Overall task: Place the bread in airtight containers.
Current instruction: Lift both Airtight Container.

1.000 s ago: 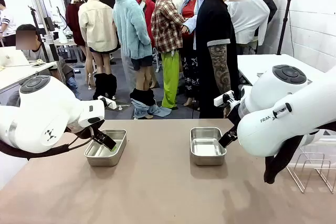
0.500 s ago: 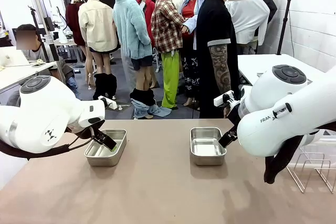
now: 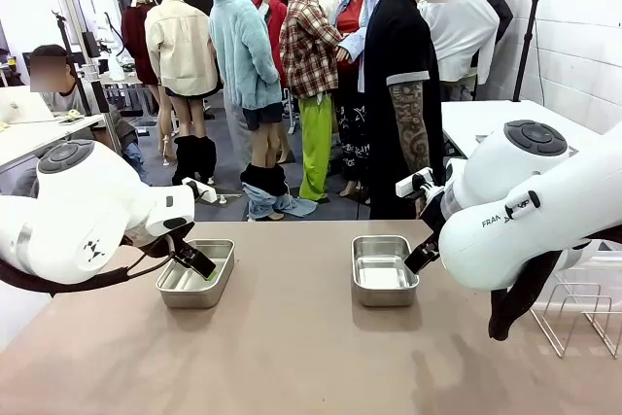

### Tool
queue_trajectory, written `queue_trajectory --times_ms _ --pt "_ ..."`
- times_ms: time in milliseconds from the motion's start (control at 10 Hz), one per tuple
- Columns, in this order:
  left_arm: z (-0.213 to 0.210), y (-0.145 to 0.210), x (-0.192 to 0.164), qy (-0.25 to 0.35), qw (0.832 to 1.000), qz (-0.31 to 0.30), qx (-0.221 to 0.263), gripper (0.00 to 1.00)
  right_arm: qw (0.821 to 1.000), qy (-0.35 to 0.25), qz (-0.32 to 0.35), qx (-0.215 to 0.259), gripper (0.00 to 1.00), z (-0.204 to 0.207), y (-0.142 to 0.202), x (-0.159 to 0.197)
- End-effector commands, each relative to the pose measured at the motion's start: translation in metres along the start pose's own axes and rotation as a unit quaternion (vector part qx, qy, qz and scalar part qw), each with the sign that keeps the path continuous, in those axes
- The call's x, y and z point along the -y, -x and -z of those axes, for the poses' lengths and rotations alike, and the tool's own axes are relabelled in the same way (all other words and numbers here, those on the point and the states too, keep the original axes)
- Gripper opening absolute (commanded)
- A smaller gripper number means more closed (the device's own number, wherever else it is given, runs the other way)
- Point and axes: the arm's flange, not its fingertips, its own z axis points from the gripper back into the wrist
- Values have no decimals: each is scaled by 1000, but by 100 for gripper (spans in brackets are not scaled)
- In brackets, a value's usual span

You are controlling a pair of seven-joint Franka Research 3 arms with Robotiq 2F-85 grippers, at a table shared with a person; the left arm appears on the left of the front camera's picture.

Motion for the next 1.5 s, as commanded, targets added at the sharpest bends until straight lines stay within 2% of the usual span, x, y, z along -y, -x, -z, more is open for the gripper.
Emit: queue_trajectory --times_ms 0,300,500,700,900,1000,1100,1200,1400 --pt "-26 -15 -5 -36 999 11 22 100 999 8 -28 32 100 -13 -5 0" --pt "-87 -42 -28 -74 995 0 60 100 995 66 -23 74 100 -68 -13 12" --pt "-110 -50 -71 -84 994 -41 61 100 985 134 46 97 100 -121 1 49" --pt "-121 -41 -104 -88 992 -74 51 100 972 181 135 71 100 -165 37 99" --pt "-132 -28 -142 -84 990 -101 49 100 949 207 227 66 100 -205 88 155" --pt "-134 -21 -161 -92 988 -116 45 100 943 209 250 69 100 -217 110 178" --pt "-135 -12 -170 -97 987 -122 38 100 929 217 295 52 100 -221 133 193" --pt "-135 0 -176 -104 985 -130 33 100 930 223 289 41 100 -219 148 212" --pt "-140 10 -179 -122 983 -133 19 100 927 198 316 35 100 -197 168 222"
